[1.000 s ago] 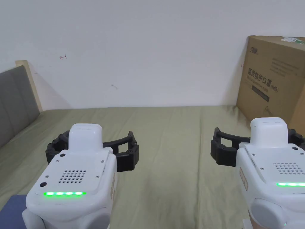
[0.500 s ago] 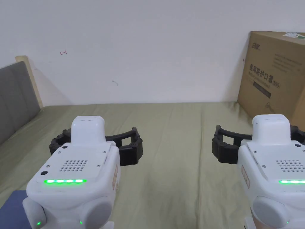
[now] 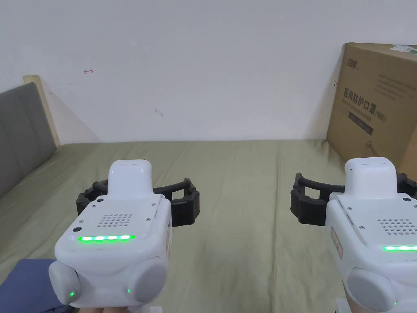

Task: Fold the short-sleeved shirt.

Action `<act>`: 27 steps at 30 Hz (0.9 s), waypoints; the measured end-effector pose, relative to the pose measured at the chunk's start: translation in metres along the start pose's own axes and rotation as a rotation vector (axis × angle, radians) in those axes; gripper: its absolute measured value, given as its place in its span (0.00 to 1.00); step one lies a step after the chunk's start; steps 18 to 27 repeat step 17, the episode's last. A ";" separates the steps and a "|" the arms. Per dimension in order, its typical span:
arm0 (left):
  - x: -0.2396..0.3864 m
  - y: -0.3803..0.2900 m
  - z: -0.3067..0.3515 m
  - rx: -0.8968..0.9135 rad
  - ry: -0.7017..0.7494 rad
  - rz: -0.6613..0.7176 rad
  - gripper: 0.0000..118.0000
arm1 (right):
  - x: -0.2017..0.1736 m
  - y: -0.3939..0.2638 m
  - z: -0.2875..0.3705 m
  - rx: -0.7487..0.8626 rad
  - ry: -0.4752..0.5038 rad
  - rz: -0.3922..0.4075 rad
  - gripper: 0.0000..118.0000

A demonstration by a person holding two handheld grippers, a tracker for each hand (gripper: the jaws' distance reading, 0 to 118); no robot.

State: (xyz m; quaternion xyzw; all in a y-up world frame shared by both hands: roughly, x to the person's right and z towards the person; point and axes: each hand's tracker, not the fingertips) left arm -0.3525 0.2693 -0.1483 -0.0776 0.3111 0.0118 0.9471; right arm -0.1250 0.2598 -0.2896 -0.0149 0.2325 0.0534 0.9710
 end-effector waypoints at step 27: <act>-0.009 0.001 -0.005 -0.005 0.023 0.093 1.00 | 0.002 -0.009 -0.005 -0.043 -0.005 -0.029 1.00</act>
